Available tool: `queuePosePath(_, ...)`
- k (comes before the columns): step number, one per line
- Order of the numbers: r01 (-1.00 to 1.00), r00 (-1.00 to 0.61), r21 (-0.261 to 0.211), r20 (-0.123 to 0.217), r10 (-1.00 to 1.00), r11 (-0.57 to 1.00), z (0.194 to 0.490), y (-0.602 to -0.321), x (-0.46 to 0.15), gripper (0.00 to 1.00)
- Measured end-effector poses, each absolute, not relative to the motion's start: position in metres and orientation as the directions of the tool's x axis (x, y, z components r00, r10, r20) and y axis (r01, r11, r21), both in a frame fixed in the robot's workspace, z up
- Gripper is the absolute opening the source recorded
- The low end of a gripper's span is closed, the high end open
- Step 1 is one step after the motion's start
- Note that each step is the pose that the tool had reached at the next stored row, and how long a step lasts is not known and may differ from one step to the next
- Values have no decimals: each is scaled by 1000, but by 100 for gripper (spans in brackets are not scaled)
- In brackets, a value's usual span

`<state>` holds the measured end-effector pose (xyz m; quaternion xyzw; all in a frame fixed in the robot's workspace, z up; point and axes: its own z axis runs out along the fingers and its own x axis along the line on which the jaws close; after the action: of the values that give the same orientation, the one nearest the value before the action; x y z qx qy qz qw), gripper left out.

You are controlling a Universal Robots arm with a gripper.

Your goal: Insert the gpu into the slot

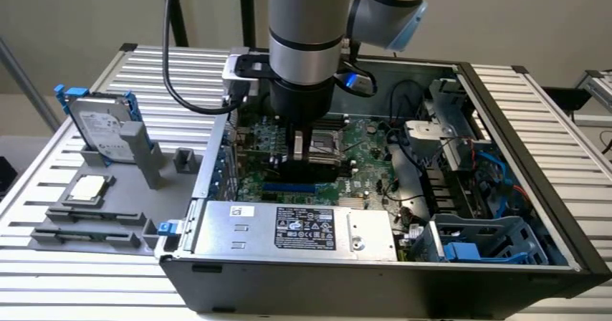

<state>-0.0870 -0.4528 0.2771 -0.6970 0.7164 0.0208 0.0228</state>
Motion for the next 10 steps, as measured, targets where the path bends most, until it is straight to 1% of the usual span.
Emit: queuePosePath(10, -999, -33, -2, -62, -998, 33, 273, -453, -89, 26)
